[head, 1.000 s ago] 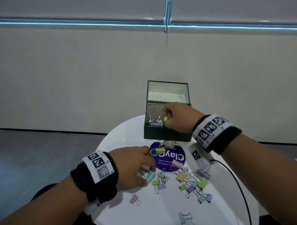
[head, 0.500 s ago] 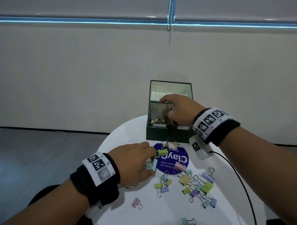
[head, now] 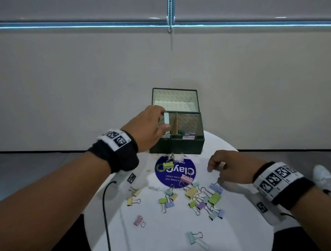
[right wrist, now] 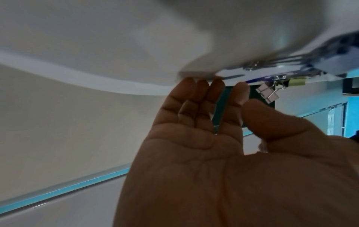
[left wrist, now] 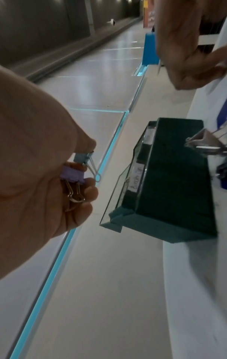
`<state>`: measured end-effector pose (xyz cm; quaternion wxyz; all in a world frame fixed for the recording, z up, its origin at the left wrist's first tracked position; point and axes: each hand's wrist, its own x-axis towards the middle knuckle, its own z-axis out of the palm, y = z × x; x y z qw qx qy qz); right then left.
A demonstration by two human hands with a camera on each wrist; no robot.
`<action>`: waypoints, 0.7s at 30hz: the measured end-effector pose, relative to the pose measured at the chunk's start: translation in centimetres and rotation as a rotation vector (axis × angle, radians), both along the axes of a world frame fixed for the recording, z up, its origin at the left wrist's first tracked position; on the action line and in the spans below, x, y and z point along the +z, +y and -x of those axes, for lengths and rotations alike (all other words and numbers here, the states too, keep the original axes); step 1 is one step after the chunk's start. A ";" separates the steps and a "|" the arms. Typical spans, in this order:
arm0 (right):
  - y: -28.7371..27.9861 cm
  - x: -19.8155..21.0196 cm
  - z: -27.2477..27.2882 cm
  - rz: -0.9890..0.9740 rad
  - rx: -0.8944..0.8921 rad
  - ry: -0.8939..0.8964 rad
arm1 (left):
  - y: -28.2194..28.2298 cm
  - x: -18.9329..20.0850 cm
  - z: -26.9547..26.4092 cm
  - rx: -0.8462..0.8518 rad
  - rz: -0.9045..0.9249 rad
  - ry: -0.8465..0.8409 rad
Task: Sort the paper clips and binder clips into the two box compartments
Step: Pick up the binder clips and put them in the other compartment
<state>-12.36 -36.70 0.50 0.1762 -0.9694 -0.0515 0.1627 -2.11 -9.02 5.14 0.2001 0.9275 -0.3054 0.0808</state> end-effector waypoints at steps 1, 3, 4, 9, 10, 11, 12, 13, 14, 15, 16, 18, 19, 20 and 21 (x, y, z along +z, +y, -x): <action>0.0 -0.1 0.0 -0.024 -0.009 0.012 | -0.8 0.1 -0.7 0.002 -0.005 -0.014; 0.1 -0.5 0.0 -0.026 0.022 0.011 | -2.2 -0.1 -1.7 0.036 -0.065 -0.049; 0.1 -0.7 0.0 -0.003 0.052 0.007 | -2.8 -0.5 -2.2 0.062 -0.121 -0.064; -0.3 -1.0 0.5 0.007 0.104 0.034 | -2.7 -2.4 -3.2 0.078 -0.283 0.062; -0.5 -1.0 0.6 -0.004 0.107 0.029 | -2.5 -2.5 -3.1 0.064 -0.283 0.068; -0.5 -1.1 0.7 -0.013 0.106 0.018 | -2.2 -2.5 -2.8 0.053 -0.274 0.055; -0.5 -1.3 0.7 -0.019 0.101 0.007 | -1.8 -2.3 -2.3 0.044 -0.253 0.018; -0.4 -1.3 0.7 -0.025 0.099 -0.003 | -1.5 -2.1 -1.7 0.025 -0.221 -0.042; -0.2 -1.4 0.6 -0.032 0.102 -0.011 | -1.1 -1.9 -0.9 -0.005 -0.182 -0.110; 0.0 -1.5 0.5 -0.044 0.108 -0.014 | -0.8 -1.6 -0.1 -0.037 -0.161 -0.158; 0.2 -1.5 0.5 -0.067 0.113 -0.013 | -0.6 -1.3 0.9 -0.065 -0.171 -0.165; 0.5 -1.7 0.3 -0.131 0.117 -0.004 | -0.7 -1.0 2.4 -0.112 -0.286 -0.082; 0.6 -1.7 0.3 -0.158 0.117 0.000 | -0.9 -1.3 2.8 -0.132 -0.364 -0.033; 0.8 -1.6 0.3 -0.174 0.120 -0.002 | -1.0 -1.6 3.0 -0.150 -0.422 0.007; 1.1 -1.5 0.2 -0.175 0.122 -0.003 | -1.2 -2.1 2.9 -0.163 -0.454 0.044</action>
